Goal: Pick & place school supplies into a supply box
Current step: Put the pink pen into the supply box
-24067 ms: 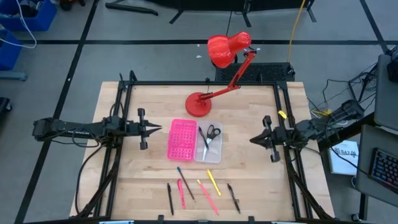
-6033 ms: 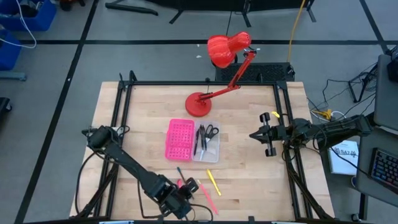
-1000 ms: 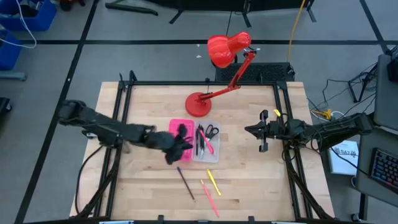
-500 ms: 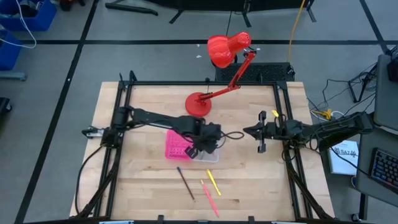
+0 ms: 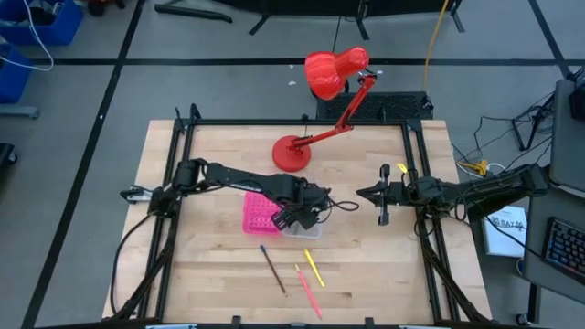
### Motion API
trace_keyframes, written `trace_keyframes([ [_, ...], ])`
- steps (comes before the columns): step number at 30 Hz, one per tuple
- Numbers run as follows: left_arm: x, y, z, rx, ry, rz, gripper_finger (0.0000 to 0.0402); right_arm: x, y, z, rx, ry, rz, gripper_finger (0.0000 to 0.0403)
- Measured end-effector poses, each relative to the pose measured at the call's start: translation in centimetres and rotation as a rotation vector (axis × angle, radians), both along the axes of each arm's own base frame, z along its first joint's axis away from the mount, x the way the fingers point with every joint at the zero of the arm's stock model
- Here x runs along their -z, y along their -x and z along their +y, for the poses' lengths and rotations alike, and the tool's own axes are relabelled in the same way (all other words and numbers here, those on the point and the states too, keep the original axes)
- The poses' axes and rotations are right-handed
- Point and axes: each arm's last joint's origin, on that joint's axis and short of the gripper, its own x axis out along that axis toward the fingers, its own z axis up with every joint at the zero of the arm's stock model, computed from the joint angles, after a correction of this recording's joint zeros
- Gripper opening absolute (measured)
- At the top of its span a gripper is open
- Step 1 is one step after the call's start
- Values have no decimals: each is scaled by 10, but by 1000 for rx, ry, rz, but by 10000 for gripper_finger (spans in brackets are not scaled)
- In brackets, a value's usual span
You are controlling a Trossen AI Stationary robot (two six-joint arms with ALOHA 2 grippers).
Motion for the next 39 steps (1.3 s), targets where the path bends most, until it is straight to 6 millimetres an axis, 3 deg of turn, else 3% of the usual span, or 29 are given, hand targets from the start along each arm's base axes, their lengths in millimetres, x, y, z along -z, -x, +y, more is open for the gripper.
trace_keyframes([
  [13, 24, -4, 19, -8, 14, 57, 159, -1, 0, 0, 4, 21, -12, 0],
  [26, 25, -5, 34, -2, 2, 62, 89, -3, 0, 0, 6, 23, -26, 0],
  [35, 28, -4, 33, 9, 35, 72, 21, -3, 0, 0, 5, 22, -25, 0],
  [39, 25, -3, 33, -53, 45, 74, 18, -3, 0, 0, 5, 22, -26, 0],
])
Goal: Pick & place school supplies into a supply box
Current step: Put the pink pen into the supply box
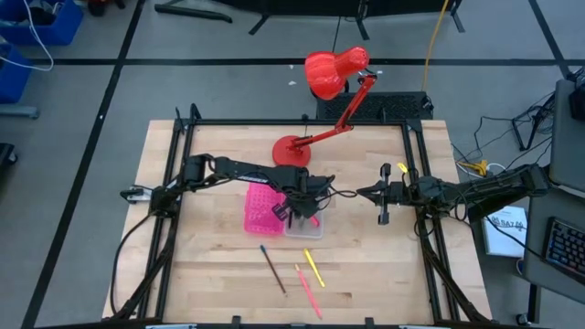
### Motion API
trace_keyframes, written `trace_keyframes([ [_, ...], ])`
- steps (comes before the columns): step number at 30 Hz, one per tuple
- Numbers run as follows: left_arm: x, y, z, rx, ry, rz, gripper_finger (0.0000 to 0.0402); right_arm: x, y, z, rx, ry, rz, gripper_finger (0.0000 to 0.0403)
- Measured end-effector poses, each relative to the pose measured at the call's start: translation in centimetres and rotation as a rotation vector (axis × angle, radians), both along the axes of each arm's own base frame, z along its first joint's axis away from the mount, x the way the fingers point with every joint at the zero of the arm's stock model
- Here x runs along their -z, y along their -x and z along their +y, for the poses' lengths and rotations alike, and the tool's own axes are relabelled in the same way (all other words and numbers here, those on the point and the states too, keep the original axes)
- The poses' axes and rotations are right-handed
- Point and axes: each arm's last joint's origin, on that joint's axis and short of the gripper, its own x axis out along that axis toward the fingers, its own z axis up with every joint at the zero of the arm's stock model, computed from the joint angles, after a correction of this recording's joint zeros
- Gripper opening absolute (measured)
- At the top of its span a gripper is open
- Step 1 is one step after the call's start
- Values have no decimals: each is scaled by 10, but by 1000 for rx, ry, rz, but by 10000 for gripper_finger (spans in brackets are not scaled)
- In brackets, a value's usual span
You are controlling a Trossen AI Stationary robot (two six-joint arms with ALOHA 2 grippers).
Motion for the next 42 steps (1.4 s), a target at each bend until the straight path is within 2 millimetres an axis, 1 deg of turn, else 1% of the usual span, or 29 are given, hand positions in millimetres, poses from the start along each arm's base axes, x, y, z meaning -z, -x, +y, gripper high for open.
trace_keyframes([
  [5, -16, 4, -2, -103, 24, -27, 1, 0, 0, 0, -3, -3, -1, 0],
  [9, -40, 8, -3, -179, 44, -88, 2, 0, 0, 0, -4, -3, -2, 0],
  [12, -49, 10, -6, -173, 46, -115, 3, -1, 0, 0, -4, -4, -9, 0],
  [17, -50, 0, -25, -89, 41, -207, 40, -2, 0, 0, -5, -14, -24, 0],
  [19, -46, -6, -34, -55, 29, -250, 56, -2, 0, 0, -5, -13, -24, 0],
  [21, -38, -13, -42, -34, -6, -281, 70, -2, 0, 0, -5, -13, -23, 0],
  [23, -35, -16, -46, -4, -19, -304, 82, -2, 0, 0, -5, -12, -23, 0],
  [25, -35, -15, -42, 7, 0, -287, 91, -2, 0, 0, -5, -12, -23, 0],
  [30, -40, -7, -12, -52, 175, -176, 96, -2, 0, 0, -5, -11, -23, 0],
  [33, -49, -10, -7, -43, 150, -206, 96, -2, 0, 0, -4, 2, -23, 0],
  [37, -59, -22, -5, -10, 146, -230, 97, -5, 0, 0, -3, 18, -48, 0],
  [39, -58, -31, -3, -18, 169, -227, 97, -6, 1, 0, -2, 22, -62, 0],
  [42, -50, -41, 0, -92, 215, -217, 97, -7, 1, 0, -1, 22, -73, 0],
])
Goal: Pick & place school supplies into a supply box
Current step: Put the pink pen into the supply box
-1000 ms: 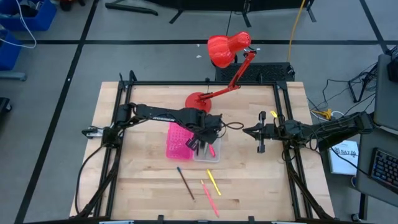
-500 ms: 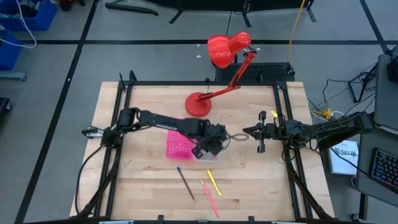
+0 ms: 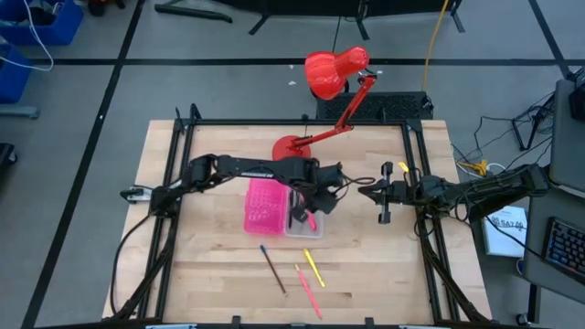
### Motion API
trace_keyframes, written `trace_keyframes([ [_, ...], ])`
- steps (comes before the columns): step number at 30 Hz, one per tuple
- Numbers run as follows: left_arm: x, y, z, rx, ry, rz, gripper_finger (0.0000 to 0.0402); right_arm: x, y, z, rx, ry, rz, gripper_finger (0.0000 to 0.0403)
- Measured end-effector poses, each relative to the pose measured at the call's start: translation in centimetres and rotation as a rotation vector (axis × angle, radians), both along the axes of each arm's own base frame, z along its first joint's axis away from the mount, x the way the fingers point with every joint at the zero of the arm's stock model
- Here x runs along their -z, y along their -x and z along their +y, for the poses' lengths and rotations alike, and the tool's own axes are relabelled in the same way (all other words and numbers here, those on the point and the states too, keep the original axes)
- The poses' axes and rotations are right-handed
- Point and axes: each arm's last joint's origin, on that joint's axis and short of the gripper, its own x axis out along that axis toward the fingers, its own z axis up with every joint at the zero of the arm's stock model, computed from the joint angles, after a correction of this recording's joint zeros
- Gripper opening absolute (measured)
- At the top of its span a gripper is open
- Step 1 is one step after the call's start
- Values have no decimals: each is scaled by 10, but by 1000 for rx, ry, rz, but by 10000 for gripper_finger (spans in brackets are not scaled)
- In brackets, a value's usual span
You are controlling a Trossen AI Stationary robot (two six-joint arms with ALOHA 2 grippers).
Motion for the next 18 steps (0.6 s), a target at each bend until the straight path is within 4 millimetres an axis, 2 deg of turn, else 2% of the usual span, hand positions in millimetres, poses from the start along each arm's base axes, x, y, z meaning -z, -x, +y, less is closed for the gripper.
trace_keyframes([
  [3, 3, -1, 1, -42, -4, 12, 97, 0, 0, 0, 0, 0, 2, 0],
  [7, 0, 1, -6, -7, -48, 14, 97, 1, 0, 0, 0, 0, 6, 0],
  [11, -2, -2, -14, 17, -195, -20, 97, 2, 0, 0, -1, 1, 16, 0],
  [13, -3, -2, -20, -90, -250, -20, 97, 2, 0, 0, -1, -1, 17, 0],
  [15, -2, 0, -24, -125, -261, 7, 97, 2, 0, 0, -1, -1, 18, 0],
  [18, 1, 8, -28, -89, -226, 89, 97, 2, 0, 0, -2, -9, 20, 0],
])
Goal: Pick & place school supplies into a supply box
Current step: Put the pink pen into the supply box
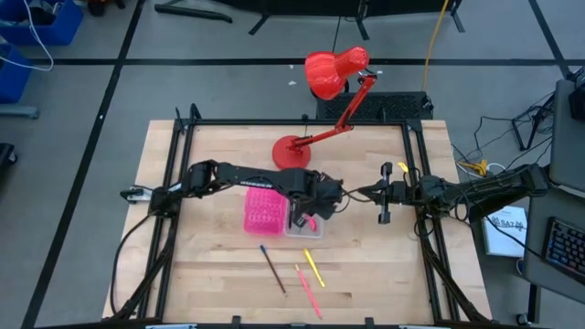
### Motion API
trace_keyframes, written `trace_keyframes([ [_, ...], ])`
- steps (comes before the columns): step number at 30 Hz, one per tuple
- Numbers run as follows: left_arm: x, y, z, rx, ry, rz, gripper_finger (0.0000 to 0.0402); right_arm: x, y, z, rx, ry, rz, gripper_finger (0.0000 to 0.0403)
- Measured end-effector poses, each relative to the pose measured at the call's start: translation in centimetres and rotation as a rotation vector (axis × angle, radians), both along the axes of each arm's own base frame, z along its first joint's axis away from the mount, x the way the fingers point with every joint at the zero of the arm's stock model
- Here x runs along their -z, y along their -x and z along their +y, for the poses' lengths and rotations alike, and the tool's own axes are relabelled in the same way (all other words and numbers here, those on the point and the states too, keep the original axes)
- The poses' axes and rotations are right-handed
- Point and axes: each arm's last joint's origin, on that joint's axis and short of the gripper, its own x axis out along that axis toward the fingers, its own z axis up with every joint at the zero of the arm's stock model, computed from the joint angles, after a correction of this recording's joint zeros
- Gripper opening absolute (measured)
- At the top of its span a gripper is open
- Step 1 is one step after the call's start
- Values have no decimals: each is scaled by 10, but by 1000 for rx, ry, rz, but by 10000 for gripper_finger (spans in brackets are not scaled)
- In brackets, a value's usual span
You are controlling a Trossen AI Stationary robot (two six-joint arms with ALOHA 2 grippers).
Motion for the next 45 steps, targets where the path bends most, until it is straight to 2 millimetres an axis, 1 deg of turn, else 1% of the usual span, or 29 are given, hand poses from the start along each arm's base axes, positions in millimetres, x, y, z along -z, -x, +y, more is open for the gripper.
trace_keyframes([
  [4, 2, 6, -3, 37, 85, 62, 98, 0, 0, 0, 0, -3, 0, 0],
  [8, 2, 8, -4, 92, 106, 84, 112, 0, 0, 0, 0, -2, 0, 0],
  [11, 4, 7, -5, 109, 138, 78, 138, 0, 0, 0, 0, -2, 0, 0],
  [17, 20, 11, -2, 106, 123, 118, 205, 0, 0, 0, -1, -3, 3, 0],
  [20, 29, 15, 1, 125, 116, 148, 226, 0, 0, 0, -1, -3, 3, 0],
  [22, 34, 15, 3, 141, 111, 149, 231, 0, 0, 0, -1, -3, 4, 0],
  [28, 39, 14, 8, 194, 91, 131, 215, 0, 0, 0, -1, -3, 4, 0],
  [33, 42, 14, 15, 207, 77, 122, 188, 0, 0, 0, -1, -2, 4, 0],
  [37, 48, 17, 20, 222, 88, 145, 164, 0, 0, 0, -1, -2, 5, 0],
  [45, 59, 20, 27, 219, 99, 130, 128, 3, 0, 0, -1, 0, 27, 0],
])
